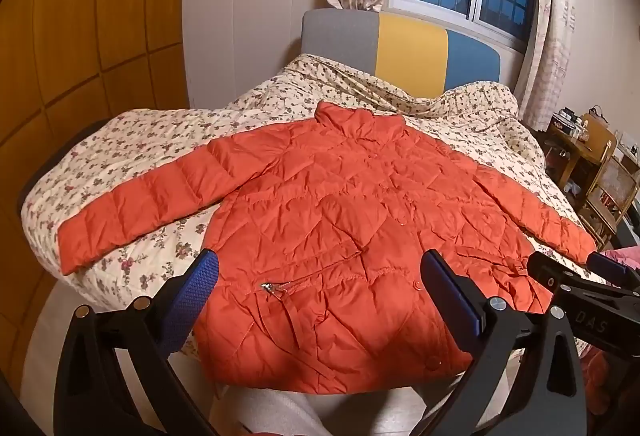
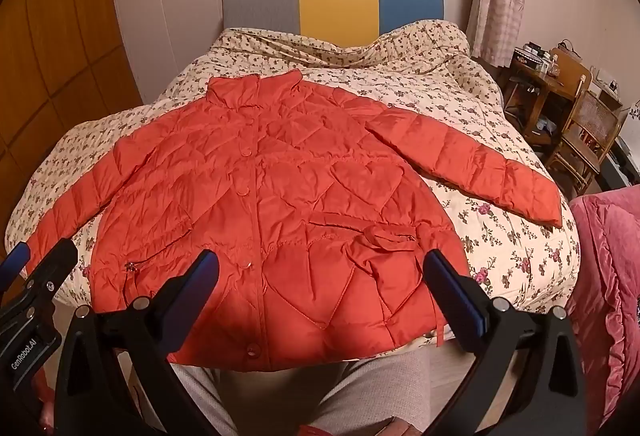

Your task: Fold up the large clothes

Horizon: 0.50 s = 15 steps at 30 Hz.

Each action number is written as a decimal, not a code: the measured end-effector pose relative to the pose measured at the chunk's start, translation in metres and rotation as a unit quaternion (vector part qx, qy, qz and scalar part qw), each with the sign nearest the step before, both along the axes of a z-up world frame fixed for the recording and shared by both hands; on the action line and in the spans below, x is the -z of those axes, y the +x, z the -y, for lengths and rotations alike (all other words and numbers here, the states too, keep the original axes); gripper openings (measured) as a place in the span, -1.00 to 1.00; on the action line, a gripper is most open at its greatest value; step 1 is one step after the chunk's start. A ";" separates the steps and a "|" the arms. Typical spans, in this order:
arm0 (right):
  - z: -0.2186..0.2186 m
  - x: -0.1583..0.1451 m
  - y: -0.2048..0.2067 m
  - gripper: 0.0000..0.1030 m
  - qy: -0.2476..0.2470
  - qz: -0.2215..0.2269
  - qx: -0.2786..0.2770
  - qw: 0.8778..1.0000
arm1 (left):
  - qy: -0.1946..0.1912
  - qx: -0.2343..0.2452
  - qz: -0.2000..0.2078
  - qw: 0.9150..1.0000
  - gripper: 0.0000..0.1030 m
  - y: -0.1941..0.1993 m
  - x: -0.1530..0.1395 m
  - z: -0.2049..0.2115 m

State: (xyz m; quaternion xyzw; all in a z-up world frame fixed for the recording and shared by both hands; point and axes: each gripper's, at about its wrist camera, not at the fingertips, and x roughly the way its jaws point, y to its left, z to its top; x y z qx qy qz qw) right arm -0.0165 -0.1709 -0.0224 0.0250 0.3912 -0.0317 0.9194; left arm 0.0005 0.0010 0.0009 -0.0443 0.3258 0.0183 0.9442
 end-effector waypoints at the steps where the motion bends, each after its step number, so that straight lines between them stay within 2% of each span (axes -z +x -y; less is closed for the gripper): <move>1: 0.000 0.000 0.000 0.96 0.000 0.000 0.000 1.000 | 0.000 -0.001 0.001 1.000 0.94 -0.001 0.001 0.000; 15: 0.000 0.004 0.002 0.96 0.000 -0.003 -0.001 1.000 | 0.000 -0.002 0.000 1.000 0.94 0.000 0.001 -0.002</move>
